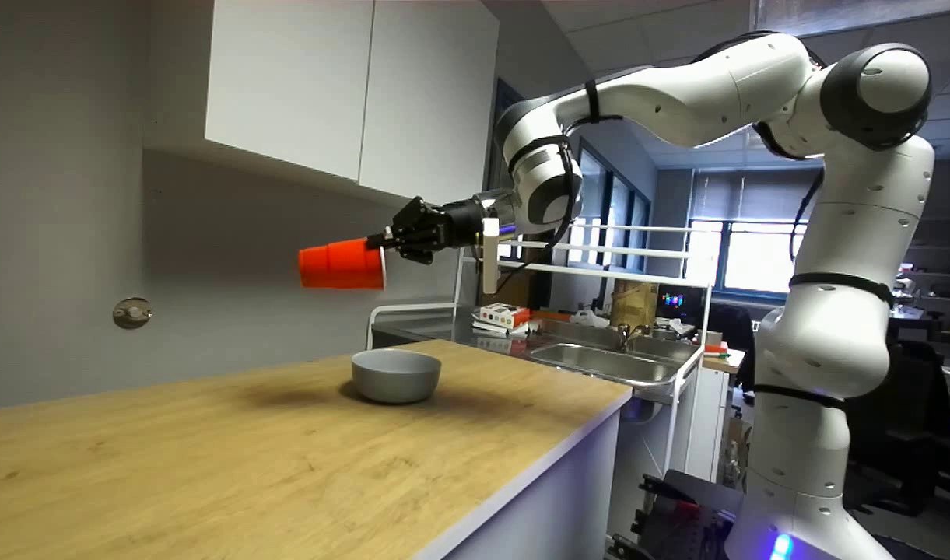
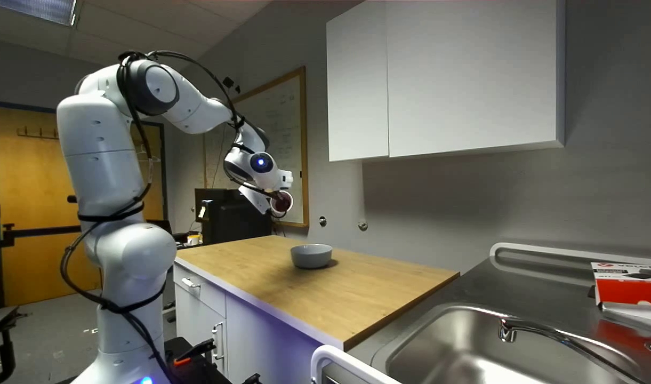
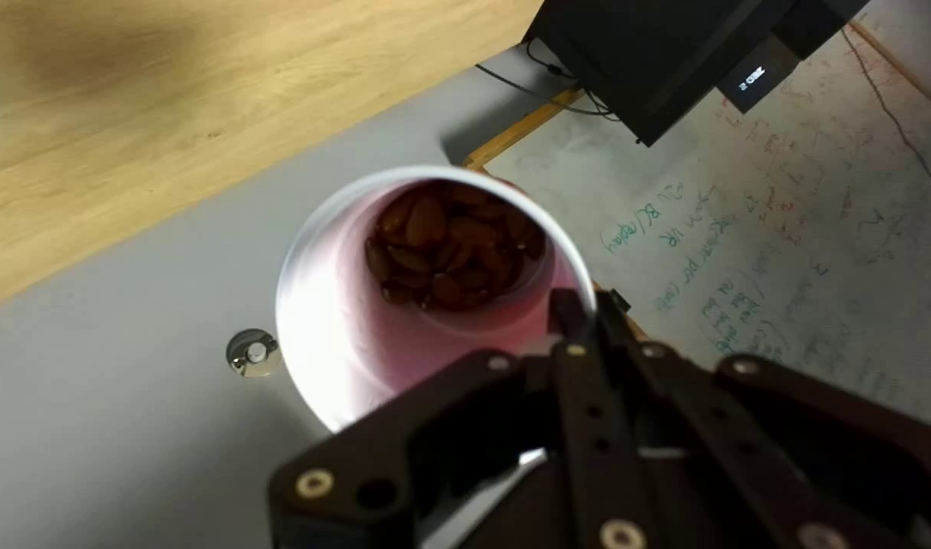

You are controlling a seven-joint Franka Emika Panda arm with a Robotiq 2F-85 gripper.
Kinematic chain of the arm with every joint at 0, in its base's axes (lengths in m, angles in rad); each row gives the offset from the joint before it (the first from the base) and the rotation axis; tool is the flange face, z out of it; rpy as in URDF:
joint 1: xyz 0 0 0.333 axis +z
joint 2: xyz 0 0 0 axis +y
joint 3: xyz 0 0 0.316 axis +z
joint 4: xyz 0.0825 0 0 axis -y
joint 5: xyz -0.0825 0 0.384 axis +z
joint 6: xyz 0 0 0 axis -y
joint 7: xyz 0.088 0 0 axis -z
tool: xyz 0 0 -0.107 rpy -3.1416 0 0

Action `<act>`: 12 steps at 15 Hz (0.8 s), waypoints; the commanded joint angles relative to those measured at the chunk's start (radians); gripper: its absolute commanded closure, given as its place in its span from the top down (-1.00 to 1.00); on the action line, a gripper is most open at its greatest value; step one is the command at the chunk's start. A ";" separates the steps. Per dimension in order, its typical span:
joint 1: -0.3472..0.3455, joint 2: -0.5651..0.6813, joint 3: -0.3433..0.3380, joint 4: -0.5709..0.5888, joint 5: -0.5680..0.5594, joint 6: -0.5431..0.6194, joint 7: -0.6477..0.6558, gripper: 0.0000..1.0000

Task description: Pour the contents of the cup into the bowl

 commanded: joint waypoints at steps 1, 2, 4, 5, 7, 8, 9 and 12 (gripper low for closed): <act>-0.016 0.016 -0.016 0.009 -0.104 0.002 0.040 -0.98; -0.021 0.025 -0.023 0.000 -0.182 -0.012 0.083 -0.98; -0.035 0.049 -0.035 -0.005 -0.331 -0.042 0.162 -0.98; -0.042 0.063 -0.040 -0.004 -0.423 -0.065 0.212 -0.98; -0.057 0.089 -0.047 0.009 -0.572 -0.121 0.282 -0.98; -0.038 0.101 -0.074 0.019 -0.636 -0.144 0.313 -0.98; -0.038 0.109 -0.082 0.028 -0.681 -0.167 0.328 -0.98; -0.036 0.121 -0.113 0.061 -0.754 -0.282 0.313 -0.98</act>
